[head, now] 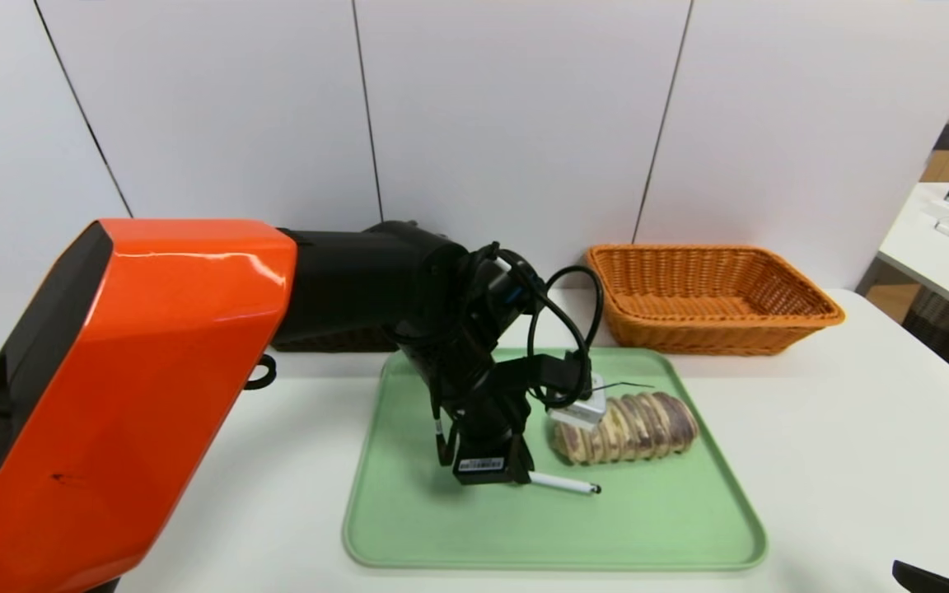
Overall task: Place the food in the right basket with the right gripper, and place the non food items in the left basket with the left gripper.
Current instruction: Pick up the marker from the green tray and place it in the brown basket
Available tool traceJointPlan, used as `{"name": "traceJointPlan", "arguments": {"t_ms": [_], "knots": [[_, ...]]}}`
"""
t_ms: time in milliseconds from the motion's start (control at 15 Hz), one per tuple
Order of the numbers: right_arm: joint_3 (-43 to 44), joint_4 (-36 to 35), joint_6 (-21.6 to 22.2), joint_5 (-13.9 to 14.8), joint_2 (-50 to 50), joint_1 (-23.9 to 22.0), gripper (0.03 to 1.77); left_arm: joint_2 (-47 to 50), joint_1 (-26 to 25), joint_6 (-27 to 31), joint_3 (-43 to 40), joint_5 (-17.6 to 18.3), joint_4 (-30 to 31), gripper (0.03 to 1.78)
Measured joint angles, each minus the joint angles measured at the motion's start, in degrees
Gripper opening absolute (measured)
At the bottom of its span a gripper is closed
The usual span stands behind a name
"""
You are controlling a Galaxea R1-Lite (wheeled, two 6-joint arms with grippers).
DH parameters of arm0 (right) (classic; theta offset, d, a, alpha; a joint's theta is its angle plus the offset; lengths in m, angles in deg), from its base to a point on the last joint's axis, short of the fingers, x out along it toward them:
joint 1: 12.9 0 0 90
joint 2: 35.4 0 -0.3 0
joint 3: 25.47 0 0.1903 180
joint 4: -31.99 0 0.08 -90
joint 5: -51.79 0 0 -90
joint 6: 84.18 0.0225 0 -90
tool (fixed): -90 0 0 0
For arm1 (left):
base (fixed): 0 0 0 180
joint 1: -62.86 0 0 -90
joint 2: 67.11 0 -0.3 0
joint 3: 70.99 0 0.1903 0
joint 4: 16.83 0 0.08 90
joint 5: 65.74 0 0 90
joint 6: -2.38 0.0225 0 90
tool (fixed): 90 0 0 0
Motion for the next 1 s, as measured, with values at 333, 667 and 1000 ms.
{"name": "traceJointPlan", "arguments": {"t_ms": [333,667,1000], "knots": [[0.07,0.0,-0.02,-0.06,0.02,0.0,1.71,3.39,-1.74,-0.11,0.16,0.02,-0.12,0.05],[0.16,-0.01,0.0,-0.09,0.29,0.0,1.71,7.94,-7.23,0.17,0.06,0.02,-0.59,0.05],[-0.01,0.0,-0.07,-0.22,0.46,0.02,1.71,13.12,-14.82,0.46,-0.24,0.0,-1.55,0.05]]}}
